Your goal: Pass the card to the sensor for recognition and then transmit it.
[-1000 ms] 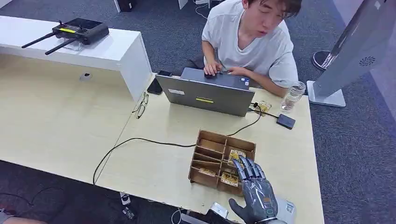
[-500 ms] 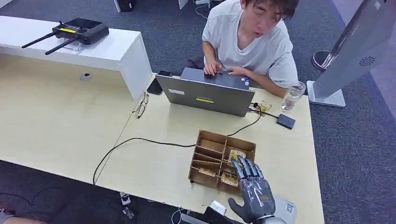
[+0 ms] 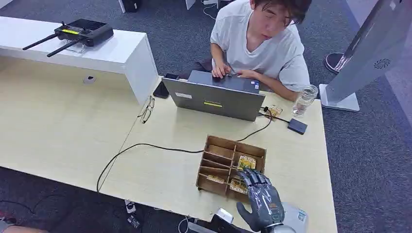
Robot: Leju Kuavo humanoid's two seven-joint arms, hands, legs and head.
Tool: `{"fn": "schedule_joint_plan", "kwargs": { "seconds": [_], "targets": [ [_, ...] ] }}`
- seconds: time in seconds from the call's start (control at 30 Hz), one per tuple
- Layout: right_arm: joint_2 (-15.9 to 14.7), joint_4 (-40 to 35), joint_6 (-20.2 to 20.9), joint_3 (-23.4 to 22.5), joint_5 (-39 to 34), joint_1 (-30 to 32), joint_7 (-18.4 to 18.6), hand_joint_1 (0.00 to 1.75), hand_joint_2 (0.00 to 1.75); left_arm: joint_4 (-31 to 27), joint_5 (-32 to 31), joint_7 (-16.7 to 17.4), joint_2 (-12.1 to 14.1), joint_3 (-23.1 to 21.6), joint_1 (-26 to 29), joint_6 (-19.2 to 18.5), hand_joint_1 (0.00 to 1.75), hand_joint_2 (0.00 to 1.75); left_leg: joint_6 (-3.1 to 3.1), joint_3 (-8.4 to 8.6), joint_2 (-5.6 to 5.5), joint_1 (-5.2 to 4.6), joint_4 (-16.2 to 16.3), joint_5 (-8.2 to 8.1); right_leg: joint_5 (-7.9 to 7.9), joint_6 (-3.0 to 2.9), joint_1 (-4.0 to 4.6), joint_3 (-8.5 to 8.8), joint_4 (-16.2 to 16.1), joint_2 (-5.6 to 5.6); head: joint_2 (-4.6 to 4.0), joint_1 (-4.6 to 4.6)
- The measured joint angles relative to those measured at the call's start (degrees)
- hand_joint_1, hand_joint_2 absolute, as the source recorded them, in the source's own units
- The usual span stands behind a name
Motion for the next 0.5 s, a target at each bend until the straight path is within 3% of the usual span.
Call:
{"fn": "schedule_joint_plan", "kwargs": {
  "seconds": [0.5],
  "targets": [
    [0.5, 0.8, 0.7, 0.1, -0.5, -0.3, 0.1, 0.42, 1.75, 0.0, 0.0, 0.0, 0.0, 0.0, 0.0, 0.0, 0.00, 0.00, 0.00, 0.00, 0.00, 0.00, 0.0, 0.00, 0.00, 0.00, 0.00, 0.00, 0.0, 0.00, 0.00, 0.00]
  ]
}}
